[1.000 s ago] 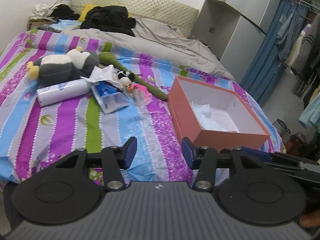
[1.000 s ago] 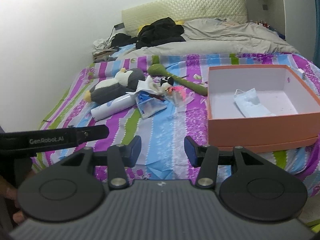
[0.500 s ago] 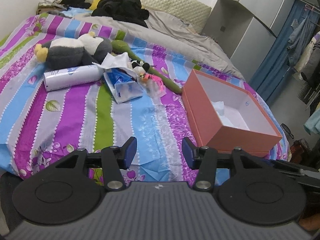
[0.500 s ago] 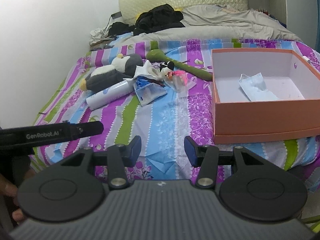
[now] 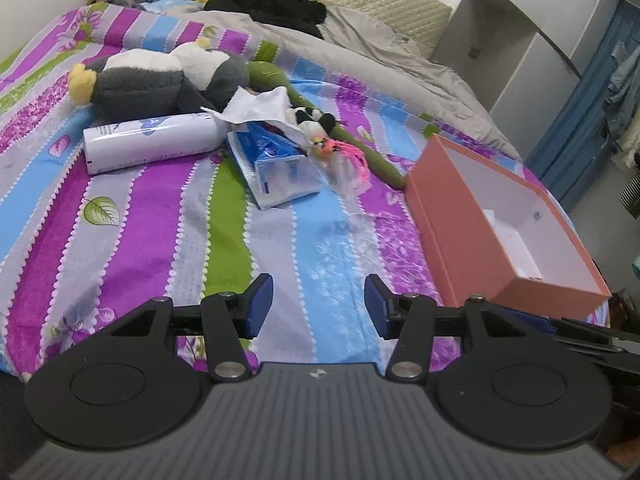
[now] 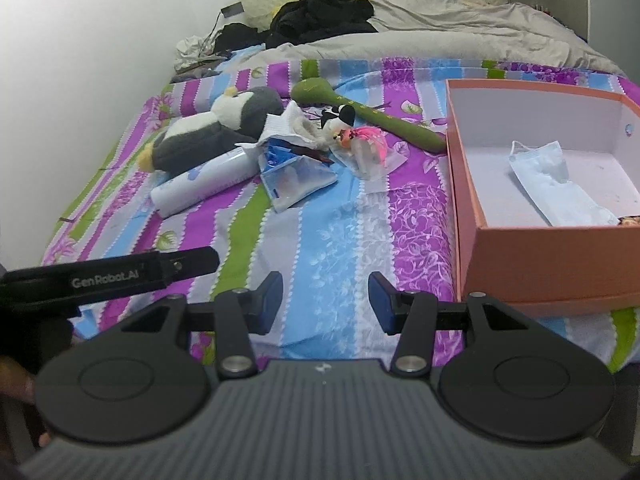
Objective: Organize soft objects
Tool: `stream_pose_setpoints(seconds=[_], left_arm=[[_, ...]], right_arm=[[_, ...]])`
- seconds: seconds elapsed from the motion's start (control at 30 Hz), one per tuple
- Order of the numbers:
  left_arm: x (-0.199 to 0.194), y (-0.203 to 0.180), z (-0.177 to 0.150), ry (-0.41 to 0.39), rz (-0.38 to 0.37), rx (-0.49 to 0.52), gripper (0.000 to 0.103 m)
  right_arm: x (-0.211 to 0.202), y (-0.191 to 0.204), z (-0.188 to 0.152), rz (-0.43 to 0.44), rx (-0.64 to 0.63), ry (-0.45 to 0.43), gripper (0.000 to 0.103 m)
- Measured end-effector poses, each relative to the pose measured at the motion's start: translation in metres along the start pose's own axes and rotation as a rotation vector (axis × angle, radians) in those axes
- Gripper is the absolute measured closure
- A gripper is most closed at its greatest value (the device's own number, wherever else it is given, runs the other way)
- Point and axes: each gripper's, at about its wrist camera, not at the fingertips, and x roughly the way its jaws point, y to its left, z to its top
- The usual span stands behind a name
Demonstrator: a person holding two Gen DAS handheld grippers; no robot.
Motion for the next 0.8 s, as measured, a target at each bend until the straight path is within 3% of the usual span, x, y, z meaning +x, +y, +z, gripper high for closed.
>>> stream_pose_setpoints(seconds=[0.13, 0.8], left_arm=[[0.026, 0.013, 0.007, -0.006, 0.007, -0.018, 0.046], [0.141, 0.053, 0.030, -0.010, 0.013, -0.063, 0.046]], right_arm=[[0.023, 0.002, 0.005, -0.047, -0.067, -0.019, 0.052], [0.130, -0.003, 0.033, -0.021, -0.088, -0.058, 0.054]])
